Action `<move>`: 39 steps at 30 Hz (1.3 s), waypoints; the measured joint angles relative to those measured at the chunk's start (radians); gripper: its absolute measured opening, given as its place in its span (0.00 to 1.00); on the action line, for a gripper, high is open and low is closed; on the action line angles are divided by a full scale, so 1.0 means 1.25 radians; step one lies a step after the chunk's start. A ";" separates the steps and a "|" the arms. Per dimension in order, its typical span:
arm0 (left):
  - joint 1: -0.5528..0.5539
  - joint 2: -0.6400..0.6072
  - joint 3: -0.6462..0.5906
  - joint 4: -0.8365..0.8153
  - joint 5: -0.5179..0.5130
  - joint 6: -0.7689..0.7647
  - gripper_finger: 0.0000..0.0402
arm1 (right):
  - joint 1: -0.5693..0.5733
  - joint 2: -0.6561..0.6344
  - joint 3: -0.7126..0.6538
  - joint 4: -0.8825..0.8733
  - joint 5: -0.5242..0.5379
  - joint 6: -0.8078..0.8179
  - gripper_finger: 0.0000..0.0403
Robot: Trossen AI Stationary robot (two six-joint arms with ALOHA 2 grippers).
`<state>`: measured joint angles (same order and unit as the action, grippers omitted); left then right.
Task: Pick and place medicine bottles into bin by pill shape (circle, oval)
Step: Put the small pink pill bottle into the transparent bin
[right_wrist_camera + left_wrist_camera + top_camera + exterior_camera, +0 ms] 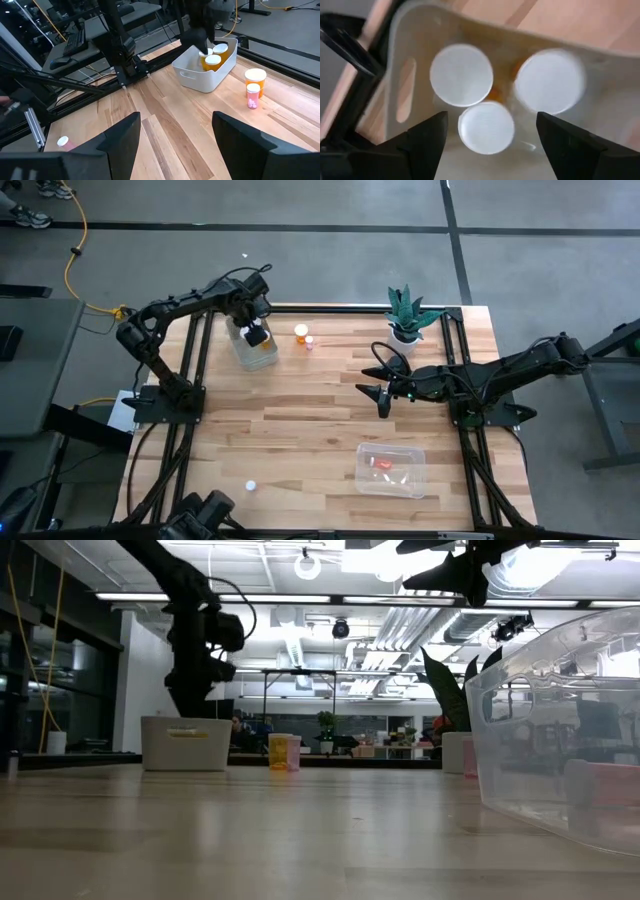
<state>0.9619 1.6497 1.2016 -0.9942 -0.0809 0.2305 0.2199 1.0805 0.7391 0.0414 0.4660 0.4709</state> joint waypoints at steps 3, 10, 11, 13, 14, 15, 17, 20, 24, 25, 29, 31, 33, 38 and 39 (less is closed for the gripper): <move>0.000 -0.011 0.057 -0.042 0.019 -0.010 0.73 | 0.000 0.000 0.000 0.000 0.000 -0.001 0.60; -0.014 -0.157 0.088 0.053 0.171 -0.162 0.73 | 0.000 0.000 0.000 0.000 0.000 -0.004 0.60; -0.022 -0.193 0.074 0.085 0.200 -0.193 0.73 | 0.000 0.000 0.000 0.000 0.000 -0.003 0.60; -0.049 -0.273 0.034 0.163 0.240 -0.255 0.73 | 0.000 0.000 0.000 0.000 0.000 -0.003 0.60; -0.069 -0.319 0.006 0.210 0.245 -0.286 0.73 | 0.000 0.000 0.000 0.000 0.000 -0.003 0.60; -0.094 -0.364 -0.023 0.257 0.246 -0.316 0.73 | 0.000 0.000 0.000 0.000 -0.001 -0.004 0.60; -0.160 -0.456 -0.092 0.360 0.239 -0.373 0.73 | 0.000 0.000 0.000 0.000 -0.001 -0.004 0.60; -0.286 -0.578 -0.196 0.502 0.190 -0.448 0.73 | 0.000 0.000 0.000 0.001 -0.001 -0.004 0.60; -0.494 -0.693 -0.321 0.662 0.066 -0.497 0.73 | 0.000 0.000 0.000 0.032 -0.001 -0.009 0.60; -0.549 -0.711 -0.349 0.694 0.022 -0.505 0.73 | 0.000 0.000 0.000 0.045 -0.001 -0.022 0.60; -0.744 -0.739 -0.432 0.786 -0.172 -0.499 0.73 | 0.000 0.000 0.000 0.102 -0.002 -0.076 0.60; -0.819 -0.735 -0.455 0.807 -0.255 -0.472 0.73 | 0.000 0.000 0.000 0.116 -0.002 -0.094 0.60; -0.868 -0.726 -0.462 0.809 -0.318 -0.453 0.73 | 0.000 0.000 0.000 0.121 -0.002 -0.099 0.60; -0.910 -0.722 -0.462 0.815 -0.363 -0.434 0.73 | 0.000 0.000 0.000 0.120 -0.002 -0.099 0.60; -0.912 -0.722 -0.462 0.814 -0.364 -0.433 0.73 | 0.000 0.000 0.000 0.121 -0.002 -0.099 0.60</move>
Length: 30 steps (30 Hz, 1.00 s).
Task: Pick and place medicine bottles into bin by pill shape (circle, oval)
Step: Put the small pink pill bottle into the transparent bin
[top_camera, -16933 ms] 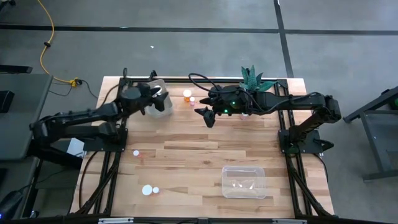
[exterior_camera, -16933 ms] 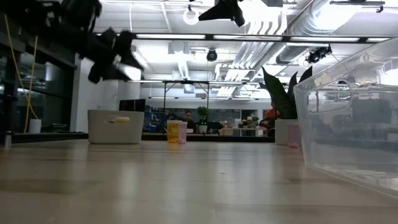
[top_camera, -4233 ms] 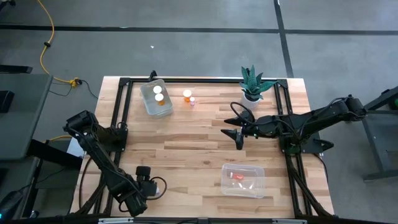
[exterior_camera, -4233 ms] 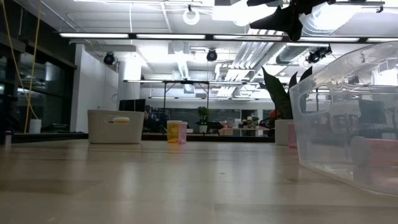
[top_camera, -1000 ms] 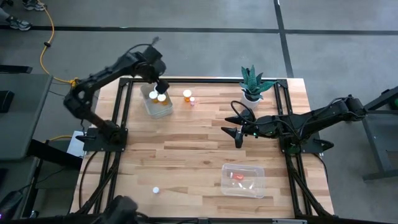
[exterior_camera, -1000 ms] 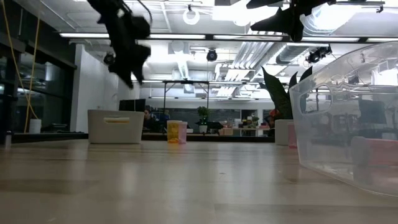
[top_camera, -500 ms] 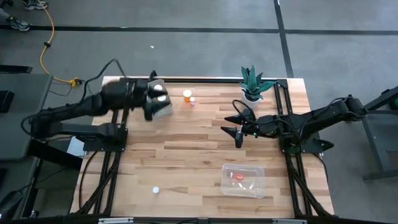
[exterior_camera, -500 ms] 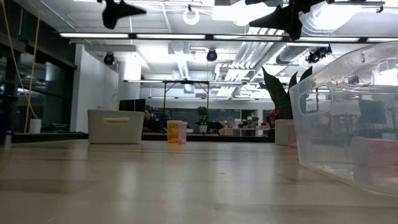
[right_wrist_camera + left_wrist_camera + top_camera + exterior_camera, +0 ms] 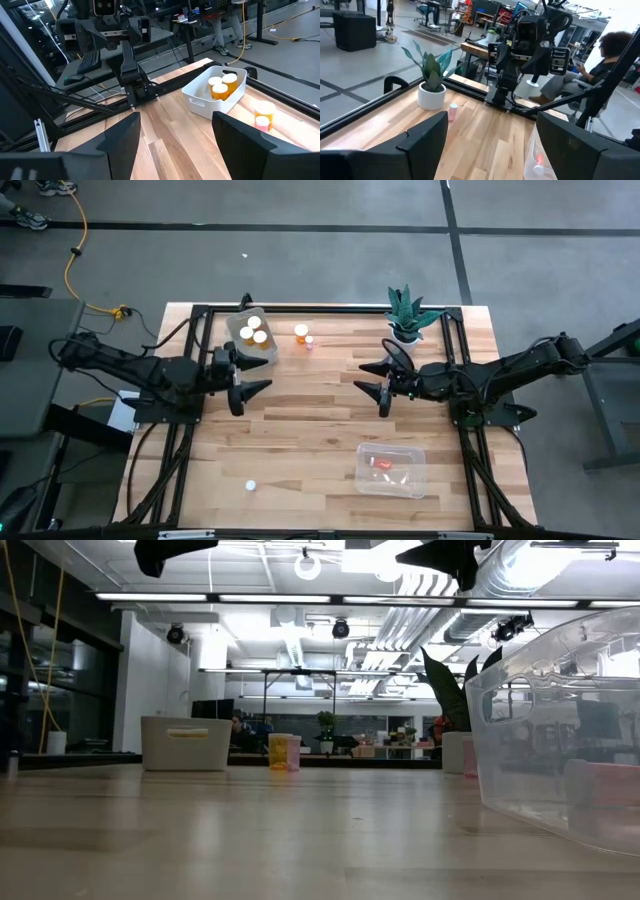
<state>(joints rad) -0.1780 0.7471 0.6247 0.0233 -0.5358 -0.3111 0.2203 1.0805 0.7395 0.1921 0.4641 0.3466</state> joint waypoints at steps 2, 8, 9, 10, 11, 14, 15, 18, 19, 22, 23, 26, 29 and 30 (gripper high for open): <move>0.000 0.000 0.000 0.000 0.000 0.000 0.73 | 0.000 0.000 0.000 0.000 0.000 0.000 0.60; 0.000 0.000 0.000 0.000 0.019 0.021 0.73 | 0.000 0.000 0.000 0.000 0.000 0.000 0.60; 0.000 0.001 0.002 -0.003 0.037 0.021 0.73 | 0.000 0.000 0.000 0.000 0.000 0.000 0.60; -0.005 0.005 0.008 -0.011 0.058 0.018 0.73 | 0.000 0.000 0.000 0.000 0.000 0.000 0.60; -0.017 0.019 0.021 -0.028 0.084 0.007 0.73 | 0.000 0.000 0.000 0.000 0.000 0.001 0.60; -0.085 0.081 0.092 -0.182 0.140 -0.048 0.73 | 0.000 0.000 0.000 0.000 -0.003 0.009 0.60; -0.116 0.113 0.123 -0.251 0.153 -0.063 0.73 | 0.000 0.000 0.000 0.000 -0.003 0.009 0.60; -0.225 0.229 0.215 -0.424 0.169 -0.111 0.73 | 0.000 0.000 0.000 -0.006 -0.004 0.009 0.60; -0.264 0.268 0.240 -0.471 0.173 -0.124 0.73 | 0.000 0.000 0.000 -0.007 -0.004 0.009 0.60; -0.372 0.394 0.299 -0.539 0.185 -0.156 0.73 | 0.000 0.000 0.000 -0.012 -0.004 0.009 0.60; -0.402 0.432 0.312 -0.543 0.186 -0.164 0.73 | 0.000 0.000 0.000 -0.013 -0.004 0.009 0.60; -0.476 0.536 0.335 -0.522 0.185 -0.174 0.73 | 0.000 0.000 0.000 -0.019 -0.004 0.009 0.60; -0.509 0.616 0.344 -0.504 0.173 -0.189 0.73 | 0.000 0.000 0.000 -0.029 -0.005 0.009 0.60; -0.514 0.636 0.345 -0.503 0.164 -0.189 0.73 | 0.000 0.000 0.000 -0.030 -0.005 0.009 0.60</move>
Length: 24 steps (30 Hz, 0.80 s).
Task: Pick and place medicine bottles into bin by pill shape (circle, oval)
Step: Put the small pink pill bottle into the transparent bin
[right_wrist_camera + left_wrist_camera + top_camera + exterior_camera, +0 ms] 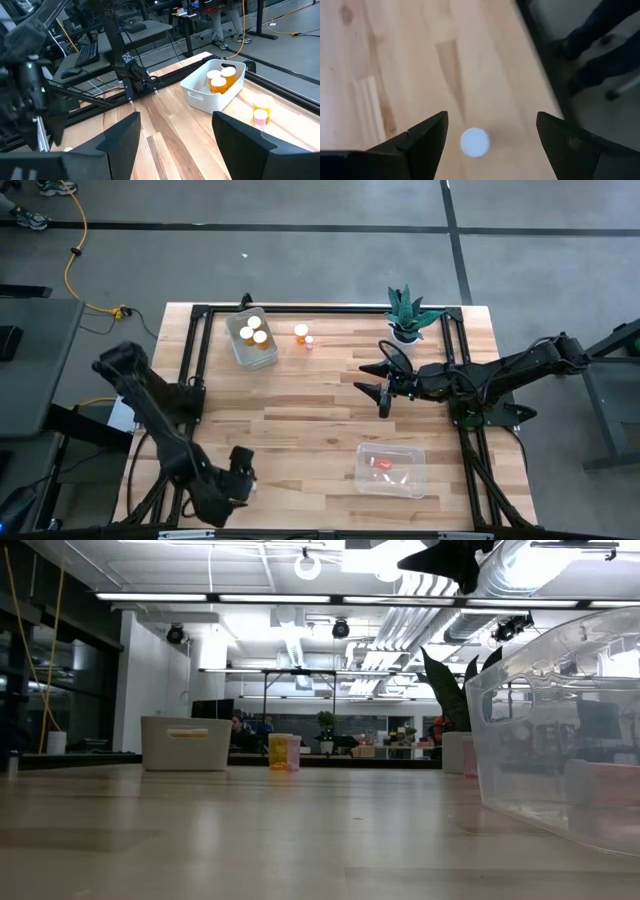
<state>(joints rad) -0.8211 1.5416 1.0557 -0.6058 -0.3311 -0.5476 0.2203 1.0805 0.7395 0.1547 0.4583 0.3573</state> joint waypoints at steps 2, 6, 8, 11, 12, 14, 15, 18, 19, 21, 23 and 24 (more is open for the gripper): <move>-0.005 0.032 0.000 -0.010 -0.016 0.000 0.73 | 0.000 0.000 0.000 -0.002 -0.001 0.000 0.60; -0.002 0.077 0.000 -0.041 -0.023 0.000 0.73 | 0.000 0.000 0.000 -0.007 -0.002 0.000 0.60; -0.003 0.087 0.000 -0.045 -0.013 0.001 0.73 | 0.000 0.000 0.000 -0.007 -0.002 0.000 0.60; -0.006 0.103 0.000 -0.046 0.002 0.011 0.73 | 0.000 0.000 0.000 -0.007 -0.002 0.000 0.60; -0.006 0.105 0.000 -0.043 0.001 0.016 0.73 | 0.000 0.000 0.000 -0.007 -0.002 0.000 0.60; -0.006 0.107 0.000 -0.040 -0.007 0.019 0.72 | 0.000 0.000 0.000 -0.012 -0.002 0.000 0.60; -0.005 0.108 0.000 -0.040 -0.007 0.021 0.71 | 0.000 0.000 0.000 -0.013 -0.002 0.000 0.60; 0.002 0.107 -0.021 -0.033 -0.008 0.017 0.66 | 0.000 0.000 0.000 -0.013 -0.002 0.000 0.60; 0.003 0.107 -0.032 -0.036 -0.008 0.010 0.63 | 0.000 0.000 0.000 -0.013 -0.002 0.000 0.60; 0.003 0.106 -0.049 -0.036 -0.006 0.002 0.58 | 0.000 0.000 0.000 -0.013 -0.002 0.000 0.60; 0.004 0.105 -0.054 -0.034 0.002 0.006 0.53 | 0.000 0.000 0.000 -0.013 -0.002 0.000 0.60; 0.004 0.105 -0.054 -0.029 0.003 0.013 0.51 | 0.000 0.000 0.000 -0.013 -0.002 0.000 0.60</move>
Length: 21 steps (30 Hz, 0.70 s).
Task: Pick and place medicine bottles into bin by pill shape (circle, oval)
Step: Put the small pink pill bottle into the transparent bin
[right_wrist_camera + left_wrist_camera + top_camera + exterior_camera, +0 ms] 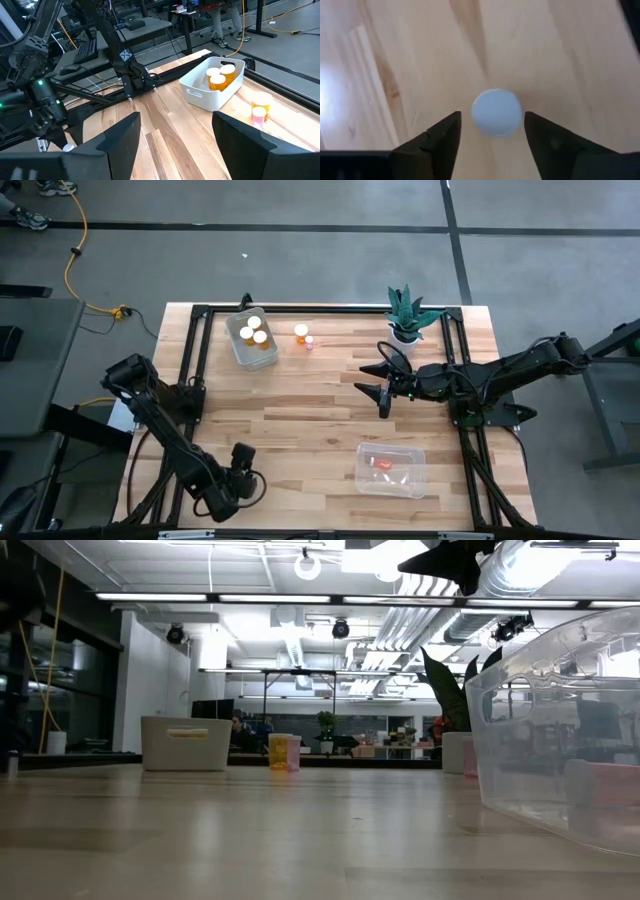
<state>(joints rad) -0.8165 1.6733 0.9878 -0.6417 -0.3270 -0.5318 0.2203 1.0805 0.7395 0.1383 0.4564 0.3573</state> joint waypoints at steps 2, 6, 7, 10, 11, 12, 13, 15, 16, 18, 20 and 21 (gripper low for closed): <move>0.000 -0.001 0.000 0.030 0.001 0.010 0.47 | 0.000 0.000 0.000 0.000 0.000 0.000 0.60; 0.001 -0.001 0.000 0.073 0.001 0.034 0.42 | 0.000 0.000 0.000 0.000 0.003 0.000 0.60; 0.002 -0.001 0.000 0.073 0.001 0.033 0.41 | 0.000 0.000 0.000 0.000 0.003 0.000 0.60; 0.010 -0.001 0.000 0.066 0.000 0.031 0.39 | 0.000 0.000 0.000 0.000 0.003 0.000 0.60; 0.013 -0.001 0.000 0.065 -0.001 0.034 0.39 | 0.000 0.000 0.000 0.000 0.003 0.000 0.60; 0.016 -0.001 0.000 0.064 0.001 0.038 0.38 | 0.000 0.000 0.000 0.000 0.003 0.000 0.60; 0.017 -0.001 0.000 0.063 0.002 0.041 0.37 | 0.000 0.000 0.000 -0.001 0.003 0.000 0.60; 0.016 -0.001 0.000 0.055 0.004 0.049 0.36 | 0.000 0.000 0.000 -0.001 0.003 0.000 0.60; 0.016 -0.001 0.000 0.050 0.005 0.051 0.36 | 0.000 0.000 0.000 -0.001 0.003 0.000 0.60; 0.017 0.000 0.000 0.044 0.006 0.052 0.35 | 0.000 0.000 0.000 -0.002 0.003 0.000 0.60; 0.020 0.001 0.000 0.043 0.006 0.051 0.33 | 0.000 0.000 0.000 -0.002 0.002 0.000 0.60; 0.020 0.001 0.000 0.044 0.006 0.052 0.33 | 0.000 0.000 0.000 -0.003 0.002 0.000 0.60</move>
<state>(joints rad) -0.7910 1.6745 0.9878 -0.5873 -0.3195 -0.4671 0.2201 1.0805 0.7395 0.1342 0.4595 0.3576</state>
